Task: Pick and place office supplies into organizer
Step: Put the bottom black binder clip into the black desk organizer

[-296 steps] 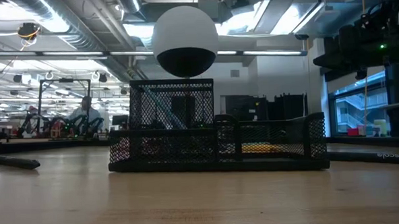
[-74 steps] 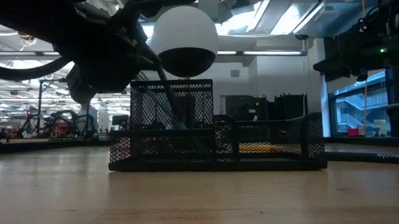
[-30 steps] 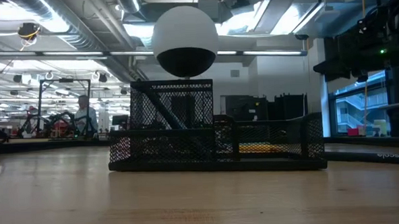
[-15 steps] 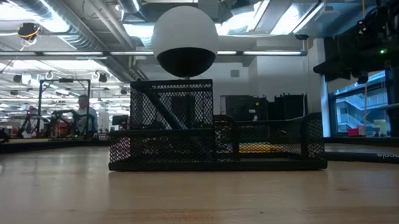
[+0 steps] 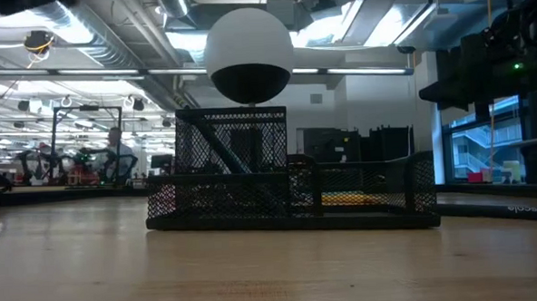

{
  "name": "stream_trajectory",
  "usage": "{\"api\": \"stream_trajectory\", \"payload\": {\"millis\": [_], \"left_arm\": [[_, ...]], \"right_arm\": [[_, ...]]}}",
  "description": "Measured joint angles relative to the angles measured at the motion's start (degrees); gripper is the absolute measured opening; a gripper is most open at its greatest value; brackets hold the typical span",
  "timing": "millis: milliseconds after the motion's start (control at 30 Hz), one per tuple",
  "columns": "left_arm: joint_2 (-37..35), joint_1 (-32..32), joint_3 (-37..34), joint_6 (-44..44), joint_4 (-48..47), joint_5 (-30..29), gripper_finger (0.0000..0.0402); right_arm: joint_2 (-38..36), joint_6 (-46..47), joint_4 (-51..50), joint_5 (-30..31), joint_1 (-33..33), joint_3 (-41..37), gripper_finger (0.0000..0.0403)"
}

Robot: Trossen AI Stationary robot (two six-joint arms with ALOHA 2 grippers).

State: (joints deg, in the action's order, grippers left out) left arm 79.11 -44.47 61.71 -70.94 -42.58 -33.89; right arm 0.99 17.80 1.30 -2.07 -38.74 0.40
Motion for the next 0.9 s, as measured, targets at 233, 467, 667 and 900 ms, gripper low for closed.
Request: {"api": "stream_trajectory", "payload": {"millis": [233,467,667,900], "left_arm": [[1.80,0.23,-3.05,-14.26,-2.24,10.56,0.0079],[1.67,3.04,-7.66,-20.87,-2.23,18.60,0.0083],[1.67,5.70,-10.64,-19.93,-1.91,22.20,0.0084],[1.65,8.51,-14.09,-13.36,3.76,26.16,0.0097]], "right_arm": [[0.00,1.22,0.07,-0.14,0.00,0.00,0.0037],[0.00,1.61,0.08,-0.15,0.00,0.00,0.0037],[0.00,1.57,0.11,-0.15,0.00,0.00,0.0037],[0.00,1.51,0.13,-0.15,-0.02,0.00,0.0037]]}}
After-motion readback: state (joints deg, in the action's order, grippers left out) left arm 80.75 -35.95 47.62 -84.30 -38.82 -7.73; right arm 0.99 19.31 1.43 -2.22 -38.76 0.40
